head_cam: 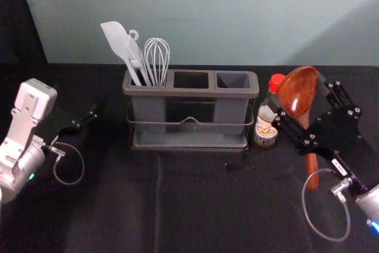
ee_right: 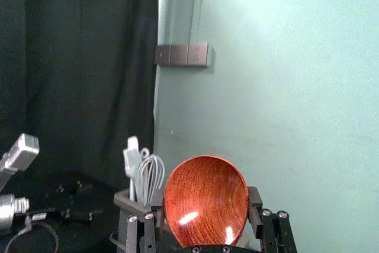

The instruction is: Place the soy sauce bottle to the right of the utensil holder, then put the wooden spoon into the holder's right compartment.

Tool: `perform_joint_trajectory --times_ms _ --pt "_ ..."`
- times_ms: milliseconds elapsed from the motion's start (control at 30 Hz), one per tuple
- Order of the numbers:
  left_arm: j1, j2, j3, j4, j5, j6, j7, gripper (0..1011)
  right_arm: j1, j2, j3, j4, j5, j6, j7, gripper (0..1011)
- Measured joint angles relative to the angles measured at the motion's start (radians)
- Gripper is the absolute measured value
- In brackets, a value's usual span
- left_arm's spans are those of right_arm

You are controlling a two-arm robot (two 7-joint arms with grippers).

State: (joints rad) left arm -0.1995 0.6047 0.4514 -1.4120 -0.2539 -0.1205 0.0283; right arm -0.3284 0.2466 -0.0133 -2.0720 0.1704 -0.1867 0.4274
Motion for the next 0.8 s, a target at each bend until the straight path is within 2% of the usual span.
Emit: perform_joint_trajectory --times_ms 133,800 --pt "0.0 0.0 0.0 0.0 0.0 0.0 0.0 1000 -0.004 -0.002 -0.003 0.012 0.005 -0.038 -0.01 837" --pt "0.0 0.0 0.0 0.0 0.0 0.0 0.0 1000 -0.005 -0.002 -0.007 0.018 0.006 -0.039 -0.019 837"
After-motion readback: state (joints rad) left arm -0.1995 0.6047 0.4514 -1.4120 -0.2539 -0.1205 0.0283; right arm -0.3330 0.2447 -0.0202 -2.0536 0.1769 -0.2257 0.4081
